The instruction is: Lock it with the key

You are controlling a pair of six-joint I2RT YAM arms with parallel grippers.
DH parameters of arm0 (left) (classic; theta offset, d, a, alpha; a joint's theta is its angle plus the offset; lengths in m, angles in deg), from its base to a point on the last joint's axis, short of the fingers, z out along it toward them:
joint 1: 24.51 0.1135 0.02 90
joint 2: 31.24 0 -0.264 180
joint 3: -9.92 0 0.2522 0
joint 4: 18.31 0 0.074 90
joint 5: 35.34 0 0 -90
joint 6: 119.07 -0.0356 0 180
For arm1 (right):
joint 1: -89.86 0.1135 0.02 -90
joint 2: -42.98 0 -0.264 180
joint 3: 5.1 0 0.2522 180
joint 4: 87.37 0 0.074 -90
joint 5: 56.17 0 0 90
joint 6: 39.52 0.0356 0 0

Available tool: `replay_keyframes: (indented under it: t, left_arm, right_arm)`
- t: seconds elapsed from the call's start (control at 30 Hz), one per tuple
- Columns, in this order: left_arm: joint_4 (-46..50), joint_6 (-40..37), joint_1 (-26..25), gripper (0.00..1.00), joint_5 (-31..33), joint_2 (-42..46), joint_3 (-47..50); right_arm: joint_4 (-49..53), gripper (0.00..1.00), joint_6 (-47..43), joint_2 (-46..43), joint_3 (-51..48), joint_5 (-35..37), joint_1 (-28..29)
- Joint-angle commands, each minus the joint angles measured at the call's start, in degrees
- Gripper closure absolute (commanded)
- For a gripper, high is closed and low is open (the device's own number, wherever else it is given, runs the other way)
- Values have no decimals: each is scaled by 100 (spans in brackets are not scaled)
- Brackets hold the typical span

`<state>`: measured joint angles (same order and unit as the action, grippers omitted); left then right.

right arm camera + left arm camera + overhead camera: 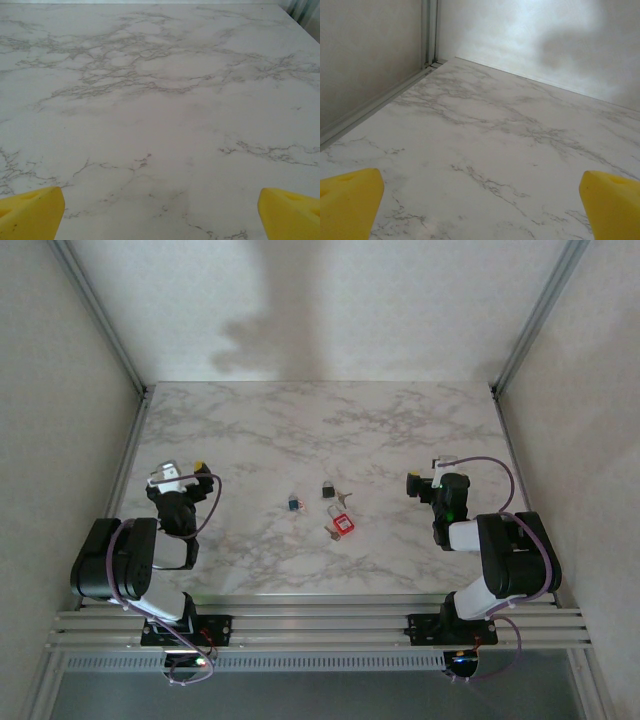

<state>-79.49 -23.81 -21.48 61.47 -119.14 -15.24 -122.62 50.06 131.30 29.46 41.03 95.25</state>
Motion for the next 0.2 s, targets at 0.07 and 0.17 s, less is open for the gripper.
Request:
replay_keyframes:
  t: [0.07,0.17]
  left_arm:
    - [24,-232,26,1,-654,-44,-141]
    - [16,-223,41,1,-685,-32,-133]
  right_arm:
    - [-46,1,60,24,120,-103,-23]
    - [-38,1,54,19,126,-103,-21]
